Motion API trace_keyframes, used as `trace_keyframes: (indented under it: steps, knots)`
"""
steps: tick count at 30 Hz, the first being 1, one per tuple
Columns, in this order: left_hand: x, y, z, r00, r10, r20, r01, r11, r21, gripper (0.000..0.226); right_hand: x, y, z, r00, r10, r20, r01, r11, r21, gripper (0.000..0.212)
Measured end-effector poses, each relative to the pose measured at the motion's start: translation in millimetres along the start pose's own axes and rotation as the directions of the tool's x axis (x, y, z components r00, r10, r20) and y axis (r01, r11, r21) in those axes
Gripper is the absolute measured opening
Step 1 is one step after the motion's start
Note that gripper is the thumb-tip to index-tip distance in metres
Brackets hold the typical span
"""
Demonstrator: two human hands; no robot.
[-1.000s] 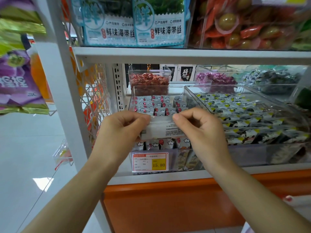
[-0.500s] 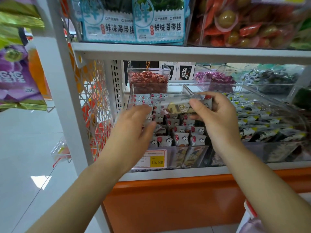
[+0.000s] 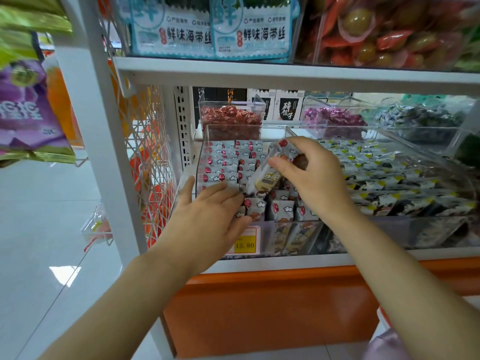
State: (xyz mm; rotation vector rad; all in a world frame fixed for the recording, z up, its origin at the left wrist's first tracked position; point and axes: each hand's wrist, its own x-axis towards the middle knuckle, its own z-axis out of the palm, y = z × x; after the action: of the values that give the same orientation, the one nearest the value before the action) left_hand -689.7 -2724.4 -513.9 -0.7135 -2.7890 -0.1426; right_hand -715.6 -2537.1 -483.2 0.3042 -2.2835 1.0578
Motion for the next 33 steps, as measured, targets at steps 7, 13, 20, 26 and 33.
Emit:
trace_keyframes:
  steps: [7,13,20,26,33]
  knots:
    - [1,3,2,1.000,-0.008,-0.016,0.007,0.997,-0.078,0.057,0,3,6,0.999,-0.016,-0.033,0.015,1.000,-0.028,0.049]
    - [0,5,2,1.000,-0.020,-0.022,0.016,0.985,-0.170,0.049,0,5,3,1.000,0.005,-0.017,-0.005,1.000,-0.009,0.048]
    - [-1,5,2,0.999,-0.027,-0.045,0.019,0.982,-0.187,0.046,-6,1,18,0.977,-0.100,0.190,0.134,0.975,-0.177,0.029]
    - [1,-1,0,0.995,-0.066,-0.071,0.054,0.985,-0.164,0.049,-8,4,13,0.905,-0.105,0.412,0.263,0.900,-0.349,0.020]
    - [1,-3,-3,0.995,-0.060,-0.077,0.046,0.985,-0.165,0.044,-3,7,3,0.848,-0.086,0.523,0.317,0.873,-0.371,0.037]
